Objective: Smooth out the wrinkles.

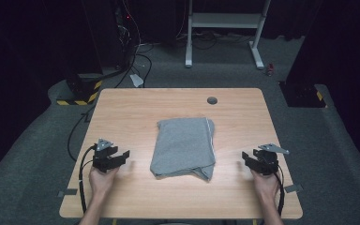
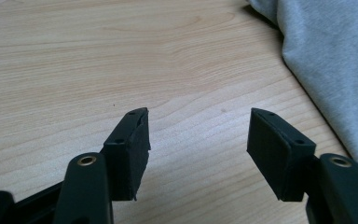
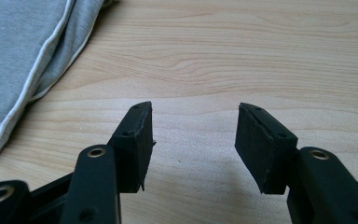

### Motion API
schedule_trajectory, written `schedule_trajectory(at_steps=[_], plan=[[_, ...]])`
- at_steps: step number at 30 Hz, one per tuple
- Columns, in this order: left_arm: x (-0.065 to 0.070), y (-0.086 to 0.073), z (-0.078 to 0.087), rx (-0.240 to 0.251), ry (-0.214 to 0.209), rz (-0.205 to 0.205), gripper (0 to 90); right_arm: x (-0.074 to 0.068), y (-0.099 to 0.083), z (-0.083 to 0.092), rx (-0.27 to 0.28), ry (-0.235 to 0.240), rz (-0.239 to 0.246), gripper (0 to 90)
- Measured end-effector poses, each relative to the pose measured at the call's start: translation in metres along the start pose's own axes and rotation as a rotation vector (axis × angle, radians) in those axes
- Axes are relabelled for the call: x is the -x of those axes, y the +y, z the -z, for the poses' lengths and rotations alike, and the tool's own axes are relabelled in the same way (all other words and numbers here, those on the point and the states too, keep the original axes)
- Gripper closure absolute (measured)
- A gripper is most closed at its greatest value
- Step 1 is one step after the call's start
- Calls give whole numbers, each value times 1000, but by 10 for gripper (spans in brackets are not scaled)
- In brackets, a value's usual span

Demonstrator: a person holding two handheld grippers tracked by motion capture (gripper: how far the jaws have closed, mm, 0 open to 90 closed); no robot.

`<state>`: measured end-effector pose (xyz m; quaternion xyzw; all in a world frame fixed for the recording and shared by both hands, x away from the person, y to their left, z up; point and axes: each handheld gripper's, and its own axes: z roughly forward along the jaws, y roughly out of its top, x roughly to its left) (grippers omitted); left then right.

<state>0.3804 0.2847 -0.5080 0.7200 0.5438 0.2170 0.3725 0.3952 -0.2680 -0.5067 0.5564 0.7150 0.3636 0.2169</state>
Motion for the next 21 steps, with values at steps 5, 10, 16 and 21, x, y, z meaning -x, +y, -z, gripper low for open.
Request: schedule_trajectory(at_steps=[5, 10, 16, 21], plan=[[-1, -1, -4, 4, 26, -3, 389, 1, -1, -5, -15, -16, 5, 457], [-2, -1, -6, 2, 44, -9, 388, 1, -2, -11, -25, -30, 15, 453], [-2, -3, -9, -16, 53, -27, 382, -2, -4, -18, -41, -49, 38, 444], [0, -5, -12, -31, 59, -44, 372, -4, -5, -19, -39, -65, 51, 441]])
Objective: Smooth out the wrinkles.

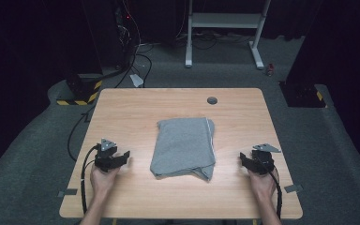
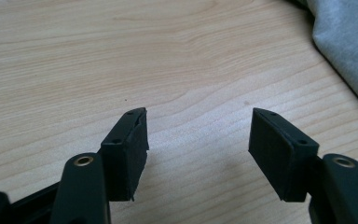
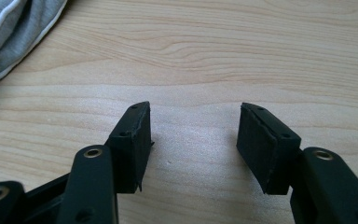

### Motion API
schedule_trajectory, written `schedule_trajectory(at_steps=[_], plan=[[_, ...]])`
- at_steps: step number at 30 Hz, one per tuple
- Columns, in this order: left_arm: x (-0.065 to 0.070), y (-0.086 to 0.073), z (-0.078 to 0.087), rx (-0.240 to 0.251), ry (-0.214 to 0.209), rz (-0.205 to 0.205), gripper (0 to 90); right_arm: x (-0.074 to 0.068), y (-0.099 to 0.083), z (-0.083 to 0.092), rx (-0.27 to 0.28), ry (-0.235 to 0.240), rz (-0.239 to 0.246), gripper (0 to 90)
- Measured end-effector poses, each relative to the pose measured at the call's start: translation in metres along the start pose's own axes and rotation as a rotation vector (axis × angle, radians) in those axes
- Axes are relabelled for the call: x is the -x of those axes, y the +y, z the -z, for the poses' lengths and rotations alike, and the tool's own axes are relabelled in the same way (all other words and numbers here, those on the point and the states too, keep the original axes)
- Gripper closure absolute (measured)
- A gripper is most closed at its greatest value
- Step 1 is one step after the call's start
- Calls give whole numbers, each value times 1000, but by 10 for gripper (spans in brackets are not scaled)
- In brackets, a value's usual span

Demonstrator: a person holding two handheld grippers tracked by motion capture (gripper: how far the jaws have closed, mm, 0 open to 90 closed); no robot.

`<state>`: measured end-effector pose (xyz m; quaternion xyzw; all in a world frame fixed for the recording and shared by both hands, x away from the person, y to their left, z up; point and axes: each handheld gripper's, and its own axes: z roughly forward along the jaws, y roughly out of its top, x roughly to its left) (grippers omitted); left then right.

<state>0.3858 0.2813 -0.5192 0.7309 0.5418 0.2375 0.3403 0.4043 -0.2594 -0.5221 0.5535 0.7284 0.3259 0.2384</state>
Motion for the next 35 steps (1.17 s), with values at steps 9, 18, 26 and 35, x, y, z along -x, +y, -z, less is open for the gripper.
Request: schedule_trajectory(at_steps=[9, 18, 26, 35], plan=[[2, -9, -3, -2, 17, -17, 338, -1, 0, -1, -4, -17, 30, 398], [2, -9, -3, -7, 11, -23, 292, -1, 0, -1, -6, -20, 31, 375], [2, -9, -3, -6, 12, -21, 293, -1, 0, -1, -7, -19, 28, 374], [3, -9, -3, -8, 13, -24, 296, -1, 0, -1, -7, -18, 29, 374]])
